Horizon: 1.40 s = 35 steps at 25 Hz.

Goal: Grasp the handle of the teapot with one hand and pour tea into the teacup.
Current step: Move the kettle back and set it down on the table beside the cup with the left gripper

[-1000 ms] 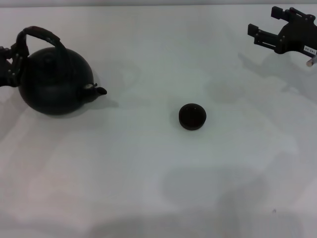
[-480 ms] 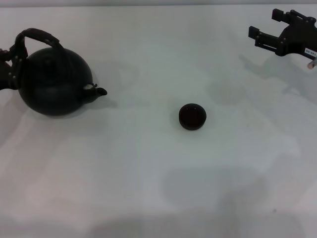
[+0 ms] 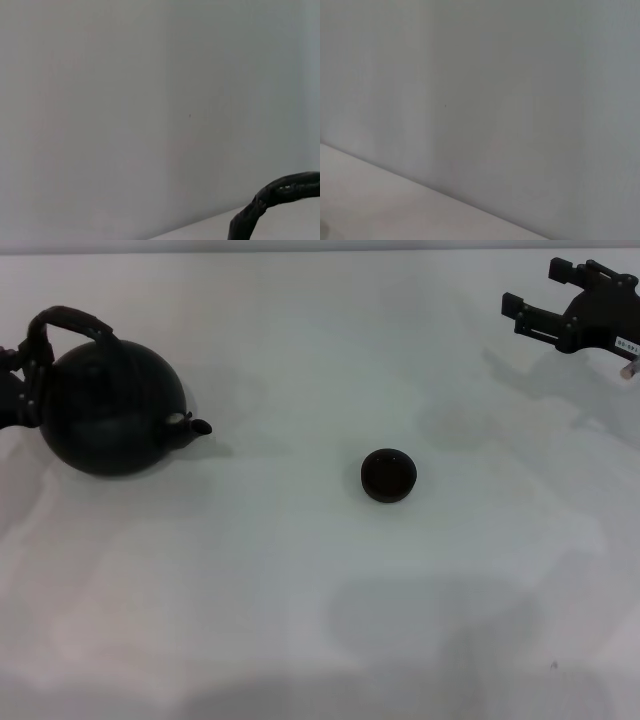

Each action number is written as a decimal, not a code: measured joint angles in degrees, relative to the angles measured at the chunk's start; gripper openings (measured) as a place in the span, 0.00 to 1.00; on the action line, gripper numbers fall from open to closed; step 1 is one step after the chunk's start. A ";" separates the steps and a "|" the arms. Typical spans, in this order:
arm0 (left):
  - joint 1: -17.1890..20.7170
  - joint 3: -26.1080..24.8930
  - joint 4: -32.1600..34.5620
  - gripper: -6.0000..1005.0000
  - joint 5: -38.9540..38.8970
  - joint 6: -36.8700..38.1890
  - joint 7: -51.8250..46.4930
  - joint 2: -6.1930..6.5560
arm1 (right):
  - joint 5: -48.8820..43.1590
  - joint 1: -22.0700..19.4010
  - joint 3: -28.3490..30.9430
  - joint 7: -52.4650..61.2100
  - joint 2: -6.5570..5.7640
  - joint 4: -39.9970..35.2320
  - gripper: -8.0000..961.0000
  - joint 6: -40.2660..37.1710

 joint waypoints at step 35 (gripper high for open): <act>-0.08 0.53 -0.97 0.61 -0.95 0.07 5.30 -0.09 | 0.00 0.00 0.00 0.00 0.00 -0.01 0.89 0.06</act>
